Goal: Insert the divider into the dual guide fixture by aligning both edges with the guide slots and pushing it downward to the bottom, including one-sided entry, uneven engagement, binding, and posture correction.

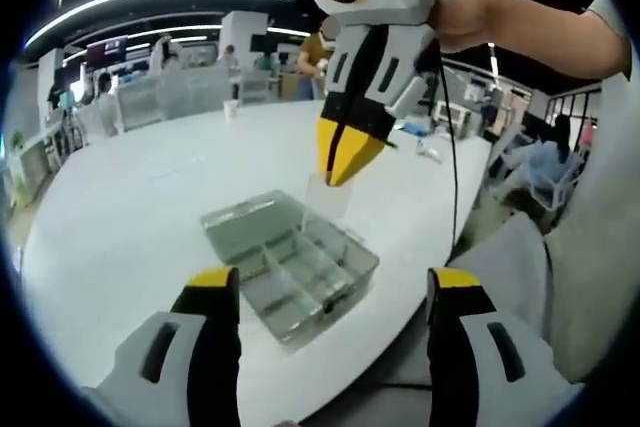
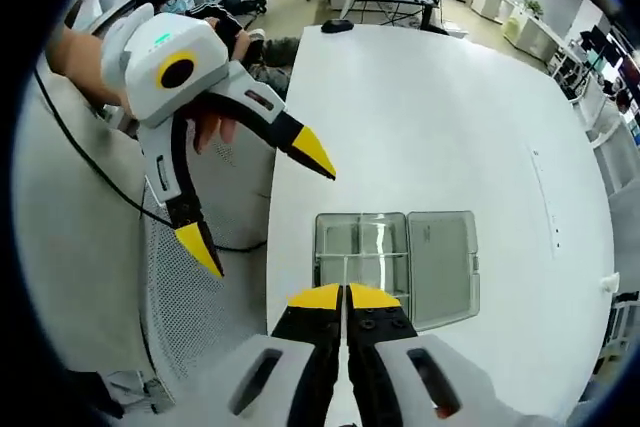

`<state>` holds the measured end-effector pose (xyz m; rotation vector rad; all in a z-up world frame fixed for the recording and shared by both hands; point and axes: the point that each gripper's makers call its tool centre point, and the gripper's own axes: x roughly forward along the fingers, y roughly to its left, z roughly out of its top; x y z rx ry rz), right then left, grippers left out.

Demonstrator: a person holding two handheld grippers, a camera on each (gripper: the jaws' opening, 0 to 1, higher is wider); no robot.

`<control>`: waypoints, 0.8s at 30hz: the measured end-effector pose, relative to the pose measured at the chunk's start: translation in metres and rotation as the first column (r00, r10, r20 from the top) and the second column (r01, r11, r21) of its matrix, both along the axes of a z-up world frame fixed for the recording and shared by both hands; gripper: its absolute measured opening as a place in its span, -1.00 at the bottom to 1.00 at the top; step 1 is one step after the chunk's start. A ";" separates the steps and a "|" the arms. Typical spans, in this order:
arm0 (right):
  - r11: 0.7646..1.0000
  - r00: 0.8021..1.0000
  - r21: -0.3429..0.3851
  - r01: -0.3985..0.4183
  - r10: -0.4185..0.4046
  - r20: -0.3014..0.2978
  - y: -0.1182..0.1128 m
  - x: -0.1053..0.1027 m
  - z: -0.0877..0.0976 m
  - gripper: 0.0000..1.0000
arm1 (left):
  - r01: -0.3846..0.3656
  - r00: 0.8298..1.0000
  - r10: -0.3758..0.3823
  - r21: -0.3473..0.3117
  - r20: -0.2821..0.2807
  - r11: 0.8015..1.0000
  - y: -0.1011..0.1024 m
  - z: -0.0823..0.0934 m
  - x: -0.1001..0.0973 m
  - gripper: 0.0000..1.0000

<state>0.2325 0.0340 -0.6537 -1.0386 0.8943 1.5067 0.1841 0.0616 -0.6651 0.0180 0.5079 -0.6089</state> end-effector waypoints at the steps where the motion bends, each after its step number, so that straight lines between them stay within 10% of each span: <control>1: 1.000 1.000 -0.002 -0.002 0.002 0.003 0.000 0.000 -0.001 -1.00 | 0.000 1.000 0.000 0.000 0.000 1.000 0.000 0.000 0.000 0.51; 24: 0.997 1.000 -0.068 -0.028 0.028 -0.003 -0.001 0.006 -0.026 -1.00 | -0.010 1.000 0.010 -0.012 -0.019 1.000 0.001 -0.005 0.006 0.59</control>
